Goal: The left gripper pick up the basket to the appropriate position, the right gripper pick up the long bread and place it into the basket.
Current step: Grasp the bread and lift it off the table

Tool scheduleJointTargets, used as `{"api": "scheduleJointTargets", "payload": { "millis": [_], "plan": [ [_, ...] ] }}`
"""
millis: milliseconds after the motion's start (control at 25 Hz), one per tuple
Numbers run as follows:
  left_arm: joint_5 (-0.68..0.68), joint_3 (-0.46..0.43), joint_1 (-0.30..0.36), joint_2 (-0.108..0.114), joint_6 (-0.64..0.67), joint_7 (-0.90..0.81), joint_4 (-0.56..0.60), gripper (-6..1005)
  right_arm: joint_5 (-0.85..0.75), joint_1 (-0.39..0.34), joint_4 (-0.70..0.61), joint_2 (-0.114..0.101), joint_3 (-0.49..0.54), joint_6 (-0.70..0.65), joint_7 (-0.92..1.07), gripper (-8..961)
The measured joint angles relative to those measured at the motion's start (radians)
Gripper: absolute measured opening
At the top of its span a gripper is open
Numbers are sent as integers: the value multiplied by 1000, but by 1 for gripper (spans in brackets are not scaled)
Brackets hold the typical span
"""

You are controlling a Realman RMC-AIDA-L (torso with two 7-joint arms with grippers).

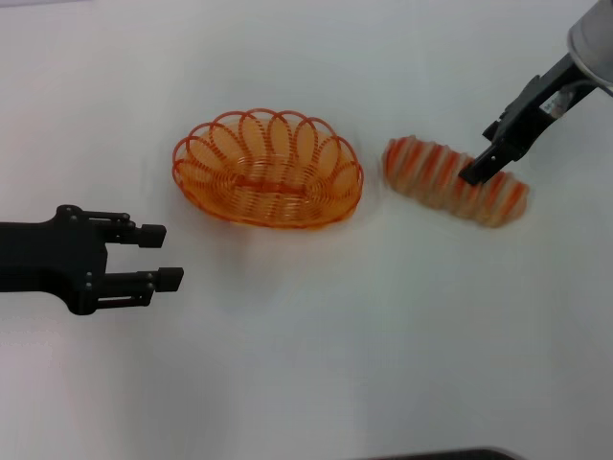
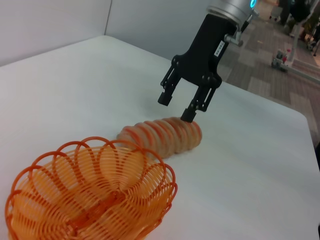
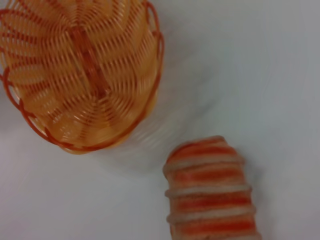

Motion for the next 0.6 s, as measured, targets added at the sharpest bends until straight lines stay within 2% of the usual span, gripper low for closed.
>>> {"api": "scheduleJointTargets", "payload": {
  "millis": [240,480,600],
  "plan": [
    [0,-8,1,0,2,0,-7,589,-3,1,0,15,-55,28,1,775],
    [-1,-8,1,1,0,-6,-12,590,-5,-1,3,19,-76,61,11,775],
    [-1,-11,1,1,1,-7,-12,589,1,0,5,21,-78,65,10,827]
  ]
}}
